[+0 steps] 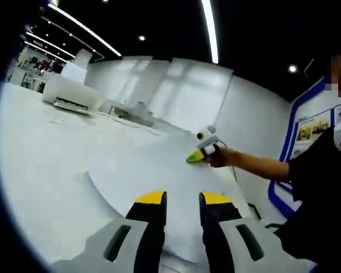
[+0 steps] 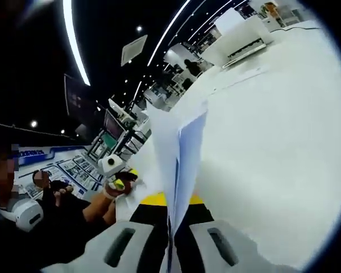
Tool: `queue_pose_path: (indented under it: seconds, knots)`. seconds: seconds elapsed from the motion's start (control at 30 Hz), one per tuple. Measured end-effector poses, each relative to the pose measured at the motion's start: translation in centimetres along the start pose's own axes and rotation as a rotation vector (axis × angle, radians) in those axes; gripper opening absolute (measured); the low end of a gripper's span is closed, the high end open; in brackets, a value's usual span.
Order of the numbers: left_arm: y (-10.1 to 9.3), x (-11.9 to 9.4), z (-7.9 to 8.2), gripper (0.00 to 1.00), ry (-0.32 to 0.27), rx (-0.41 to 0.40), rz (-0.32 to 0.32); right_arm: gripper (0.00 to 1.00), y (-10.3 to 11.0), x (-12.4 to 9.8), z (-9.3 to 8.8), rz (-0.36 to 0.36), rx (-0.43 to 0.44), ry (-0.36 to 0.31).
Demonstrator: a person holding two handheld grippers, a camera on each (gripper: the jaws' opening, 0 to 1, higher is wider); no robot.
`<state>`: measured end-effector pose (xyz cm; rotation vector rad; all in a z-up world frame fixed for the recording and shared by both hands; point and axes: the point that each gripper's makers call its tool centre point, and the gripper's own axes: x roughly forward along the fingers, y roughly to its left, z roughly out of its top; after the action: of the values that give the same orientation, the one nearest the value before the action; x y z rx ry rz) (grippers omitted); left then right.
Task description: Organize the stack of printing papers by aligning and flattening the scattered papers on the table
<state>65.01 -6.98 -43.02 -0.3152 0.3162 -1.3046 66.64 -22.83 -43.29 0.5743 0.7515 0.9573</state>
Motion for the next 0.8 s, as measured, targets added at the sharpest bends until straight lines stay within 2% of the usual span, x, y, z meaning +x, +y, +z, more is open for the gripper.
queue_pose_path:
  seconds: [0.03, 0.07, 0.1, 0.17, 0.23, 0.37, 0.43, 0.57, 0.6, 0.63, 0.7, 0.8]
  knots:
    - [0.1, 0.3, -0.9, 0.26, 0.05, -0.007, 0.014, 0.0, 0.1, 0.2, -0.2, -0.005, -0.008, 0.008]
    - [0.6, 0.4, -1.3, 0.26, 0.074, 0.012, 0.046, 0.0, 0.2, 0.2, -0.2, -0.009, -0.016, 0.014]
    - [1.0, 0.4, -1.6, 0.26, 0.088, 0.041, 0.076, 0.0, 0.4, 0.3, -0.3, -0.012, -0.022, 0.019]
    - [1.1, 0.5, -1.8, 0.26, 0.092, 0.023, 0.083, 0.0, 0.5, 0.3, -0.3, -0.015, -0.038, 0.024]
    - [2.1, 0.3, -2.3, 0.25, 0.119, 0.02, 0.14, 0.0, 0.6, 0.3, -0.3, -0.014, -0.044, 0.024]
    - [1.6, 0.7, -3.3, 0.25, 0.162, 0.034, 0.138, 0.0, 0.3, 0.4, -0.2, -0.02, -0.07, 0.025]
    - [1.9, 0.6, -3.2, 0.24, 0.162, 0.043, 0.142, 0.0, -0.5, 0.4, -0.2, -0.042, -0.12, 0.025]
    - [2.2, 0.4, -3.2, 0.22, 0.158, 0.037, 0.16, 0.0, -0.7, 0.5, -0.2, -0.043, -0.116, 0.028]
    - [2.8, 0.3, -3.1, 0.22, 0.158, 0.036, 0.16, 0.0, -0.7, 0.5, -0.2, -0.044, -0.12, 0.026]
    - [2.9, 0.2, -3.1, 0.22, 0.157, 0.038, 0.161, 0.01, -0.8, 0.4, 0.0, -0.048, -0.133, 0.011]
    - [3.2, 0.1, -3.0, 0.22, 0.161, 0.058, 0.161, 0.1, -0.9, 0.2, 0.5, -0.072, -0.157, -0.025]
    - [3.3, 0.1, -3.0, 0.22, 0.159, 0.06, 0.16, 0.13, -1.0, -0.7, 1.0, -0.082, -0.171, -0.054]
